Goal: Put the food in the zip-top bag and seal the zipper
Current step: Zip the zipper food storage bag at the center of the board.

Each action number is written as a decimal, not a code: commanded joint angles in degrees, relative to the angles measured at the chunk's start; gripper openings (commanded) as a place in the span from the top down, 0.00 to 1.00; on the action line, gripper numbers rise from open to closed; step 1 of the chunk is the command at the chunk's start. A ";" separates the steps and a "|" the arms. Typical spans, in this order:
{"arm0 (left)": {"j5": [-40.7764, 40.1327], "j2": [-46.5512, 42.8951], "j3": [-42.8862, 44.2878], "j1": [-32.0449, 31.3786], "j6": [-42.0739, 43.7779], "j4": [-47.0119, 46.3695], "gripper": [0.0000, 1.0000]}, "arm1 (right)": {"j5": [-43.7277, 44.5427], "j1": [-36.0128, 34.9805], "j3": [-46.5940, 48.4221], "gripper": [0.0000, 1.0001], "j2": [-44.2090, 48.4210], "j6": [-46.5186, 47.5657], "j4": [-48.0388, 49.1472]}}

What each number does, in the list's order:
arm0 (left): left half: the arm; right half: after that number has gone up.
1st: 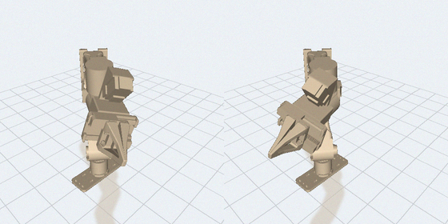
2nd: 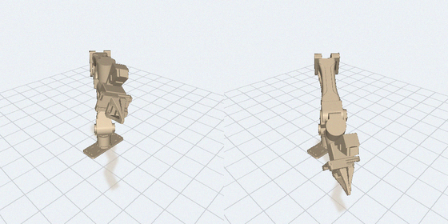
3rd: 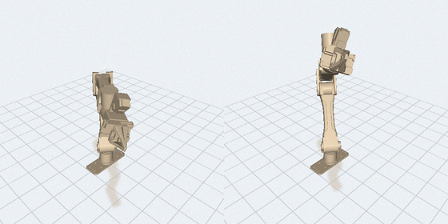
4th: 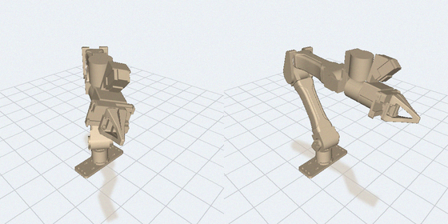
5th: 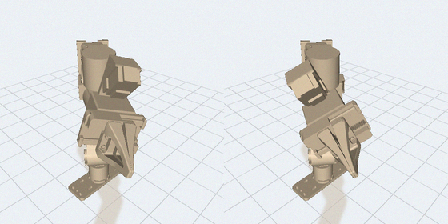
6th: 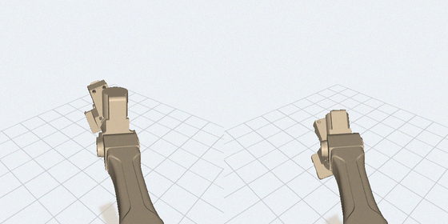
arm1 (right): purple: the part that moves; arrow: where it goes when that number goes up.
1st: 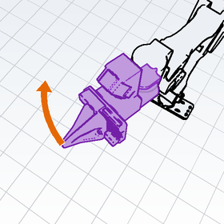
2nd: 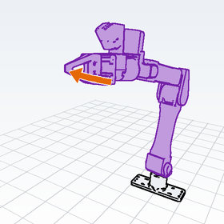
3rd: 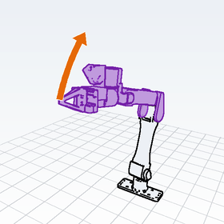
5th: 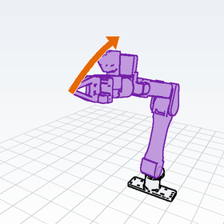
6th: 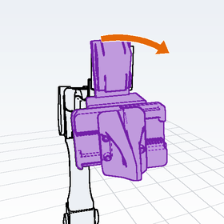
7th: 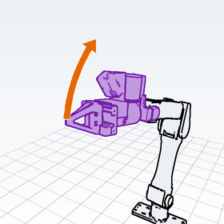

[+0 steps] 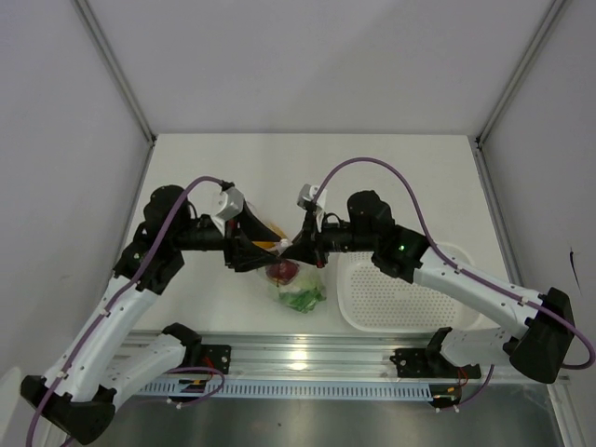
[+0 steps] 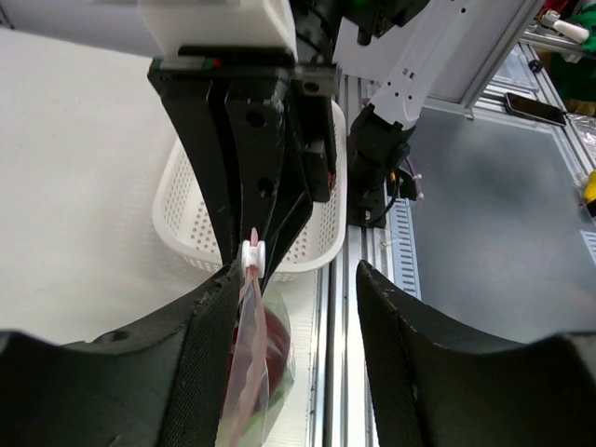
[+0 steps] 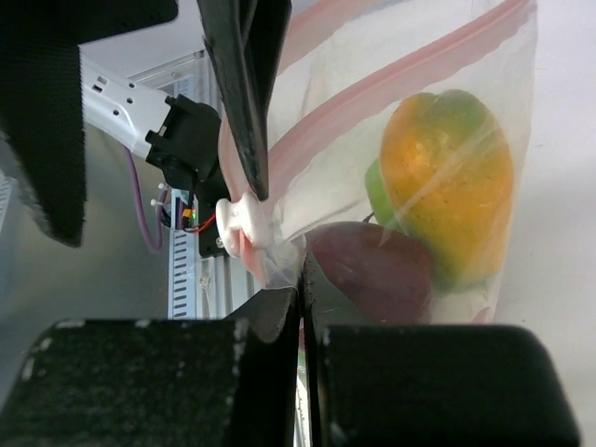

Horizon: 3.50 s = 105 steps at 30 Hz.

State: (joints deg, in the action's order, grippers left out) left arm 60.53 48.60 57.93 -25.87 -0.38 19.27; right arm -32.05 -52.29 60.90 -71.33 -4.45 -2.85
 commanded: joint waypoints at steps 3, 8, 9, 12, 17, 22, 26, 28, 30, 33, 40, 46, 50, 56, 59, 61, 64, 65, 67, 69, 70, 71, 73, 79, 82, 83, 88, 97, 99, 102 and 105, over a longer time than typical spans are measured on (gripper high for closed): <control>-2.16 0.36 -2.21 -0.50 1.52 3.75 0.50 | -2.57 0.96 1.85 1.00 1.90 0.40 1.62; -8.85 0.80 -3.35 -0.50 -0.05 3.76 0.61 | -3.10 1.32 1.85 1.00 1.90 0.40 1.53; -8.85 0.80 -3.26 -0.50 -1.19 3.50 0.61 | -3.28 1.40 1.85 1.00 1.90 0.40 1.53; -10.52 0.36 -3.26 -0.50 -1.55 3.23 0.62 | -3.72 1.67 2.02 1.00 1.63 0.49 1.10; -12.02 0.79 -2.39 -0.50 -1.11 4.45 0.68 | -4.33 1.76 2.64 1.00 1.28 0.49 1.09; -12.54 1.68 -1.24 -0.50 -1.46 6.40 0.99 | -4.86 1.93 4.22 0.99 -0.38 0.49 -0.31; -13.77 0.53 -0.72 -0.50 -2.34 6.48 0.99 | -6.62 2.02 5.10 0.71 -1.09 0.93 -1.80; -13.95 0.01 -0.01 -0.50 -2.87 7.10 0.99 | -7.75 2.37 4.66 0.64 -1.00 0.50 -1.28; -13.34 0.00 1.13 -0.50 -3.57 7.45 0.99 | -8.90 2.81 4.57 0.61 -1.27 -0.38 -0.58; -12.11 -0.26 2.01 -0.50 -4.27 7.72 0.99 | -11.97 3.60 4.57 0.55 -2.06 -1.17 -0.05; -10.52 -1.05 2.36 -0.50 -4.28 7.98 0.99 | -16.19 4.92 5.10 0.55 -4.43 -3.63 2.15; -9.99 -1.05 2.10 -0.50 -3.84 8.68 1.00 | -18.83 5.36 7.73 0.57 -7.24 -3.99 3.99; -9.73 -0.88 2.01 -0.50 -3.31 9.03 1.00 | -20.77 5.36 8.97 0.58 -9.26 -4.69 4.87; -10.00 -1.05 2.53 -0.50 -3.40 9.21 0.99 | -22.44 5.36 9.41 0.83 -10.67 -4.69 4.26; -10.08 -1.31 3.15 -0.50 -3.57 9.21 0.98 | -23.14 5.27 8.97 1.00 -10.76 -5.22 5.05; -11.31 -1.49 2.89 -0.50 -4.10 8.95 0.69 | -22.62 5.10 8.79 1.00 -10.32 -4.96 5.05; -11.49 -1.93 2.80 -0.41 -5.50 7.99 0.45 | -22.09 4.66 8.62 1.00 -9.53 -3.99 4.26; -11.49 -2.19 2.89 -0.41 -5.85 7.54 0.41 | -21.39 4.57 8.53 1.00 -9.44 -3.55 3.82; -11.58 -2.10 3.32 -0.41 -7.17 7.19 0.39 | -20.42 4.13 8.36 1.00 -8.83 -2.15 3.03; -12.37 -1.23 4.03 -0.41 -8.14 7.45 0.39 | -19.01 3.43 7.92 1.00 -7.87 -1.18 3.12; -12.63 -0.79 4.55 -0.41 -8.84 7.63 0.39 | -18.75 3.25 7.65 1.00 -7.42 -0.39 1.72; -12.89 -0.18 4.99 -0.41 -9.19 8.06 0.39 | -17.88 2.81 7.30 1.00 -7.25 -0.13 1.62; -12.72 0.97 5.00 -0.41 -10.07 7.98 0.42 | -17.26 2.46 7.30 1.00 -6.72 0.66 1.10; -12.54 1.32 4.56 -0.41 -11.31 6.40 0.49 | -16.20 1.93 7.21 1.00 -6.11 1.02 0.92; -12.54 1.59 4.56 -0.41 -11.04 6.92 0.53 | -15.85 1.93 6.95 1.00 -5.84 0.67 1.53; -12.54 1.67 4.47 -0.41 -10.96 6.92 0.55 | -15.67 1.93 7.03 1.00 -5.75 0.49 1.71; -12.19 1.32 4.12 -0.41 -10.78 7.45 0.60 | -14.36 1.93 6.95 1.00 -5.75 -0.56 2.15; -12.63 1.58 4.30 -0.41 -10.16 8.07 0.59 | -13.65 1.40 7.39 1.00 -6.89 -1.18 4.08; -12.63 1.94 4.47 -0.41 -10.16 8.07 0.61 | -13.56 1.32 7.47 1.00 -6.89 -1.18 4.26; -12.46 2.38 4.65 -0.41 -9.90 8.50 0.67 | -13.30 1.14 7.74 1.00 -6.98 -1.35 4.26; -12.72 2.29 4.38 -0.41 -9.55 8.68 0.78 | -13.30 1.23 7.65 1.00 -6.80 -1.88 4.61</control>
State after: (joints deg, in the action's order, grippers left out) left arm 48.12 50.96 61.14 -26.13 -10.55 27.68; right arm -45.41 -50.78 67.51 -79.26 -5.58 -1.85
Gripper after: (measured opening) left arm 0.252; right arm 0.003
